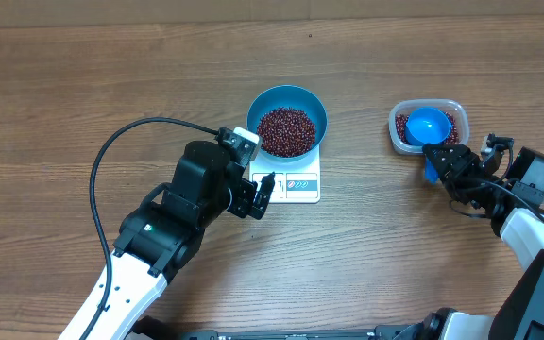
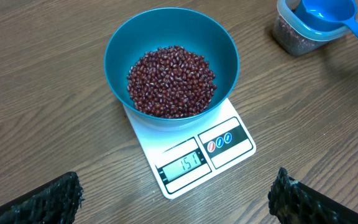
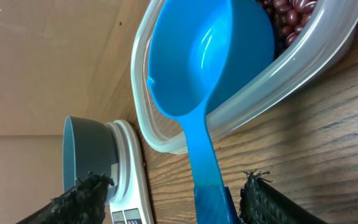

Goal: Scoop item into bowl and weigh 150g on scale

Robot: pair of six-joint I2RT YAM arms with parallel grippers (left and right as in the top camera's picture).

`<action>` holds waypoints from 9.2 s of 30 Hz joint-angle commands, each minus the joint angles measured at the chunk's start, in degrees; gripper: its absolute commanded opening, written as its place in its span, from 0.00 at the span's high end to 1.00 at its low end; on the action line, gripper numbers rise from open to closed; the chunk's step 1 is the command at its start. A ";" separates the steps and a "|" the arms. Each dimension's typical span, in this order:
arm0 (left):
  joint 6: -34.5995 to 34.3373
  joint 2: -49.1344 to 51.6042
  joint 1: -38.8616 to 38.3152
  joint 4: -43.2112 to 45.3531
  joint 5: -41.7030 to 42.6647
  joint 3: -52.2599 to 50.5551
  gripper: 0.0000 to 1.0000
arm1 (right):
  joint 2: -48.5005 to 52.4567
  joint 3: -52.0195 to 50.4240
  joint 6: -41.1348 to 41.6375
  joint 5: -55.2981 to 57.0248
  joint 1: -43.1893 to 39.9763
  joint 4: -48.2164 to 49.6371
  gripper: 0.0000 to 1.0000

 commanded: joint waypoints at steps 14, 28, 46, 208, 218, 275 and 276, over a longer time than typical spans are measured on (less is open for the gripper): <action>-0.52 0.35 -0.02 0.09 0.02 -0.52 0.01 | -0.33 -0.63 0.24 1.95 2.80 -1.57 0.35; -0.52 0.35 -0.02 0.09 0.02 -0.52 0.00 | -0.33 -0.63 0.24 1.95 2.78 -1.40 0.70; -0.52 0.35 -0.02 0.09 0.02 -0.52 0.01 | -0.35 -0.61 1.09 -0.72 2.78 1.01 0.96; -0.52 0.35 -0.02 0.09 0.02 -0.52 0.00 | 23.28 78.14 -24.79 41.68 55.93 -76.22 0.96; -0.52 0.33 -0.02 0.09 0.02 -0.52 0.00 | 27.04 78.14 -20.96 47.58 56.74 -75.78 0.96; -0.52 0.35 -0.02 0.09 0.02 -0.52 0.01 | 32.13 78.23 -17.57 44.28 58.47 -75.87 0.96; -0.52 0.33 -0.02 0.09 0.02 -0.52 0.00 | 32.11 78.27 -17.57 44.28 58.34 -75.87 0.96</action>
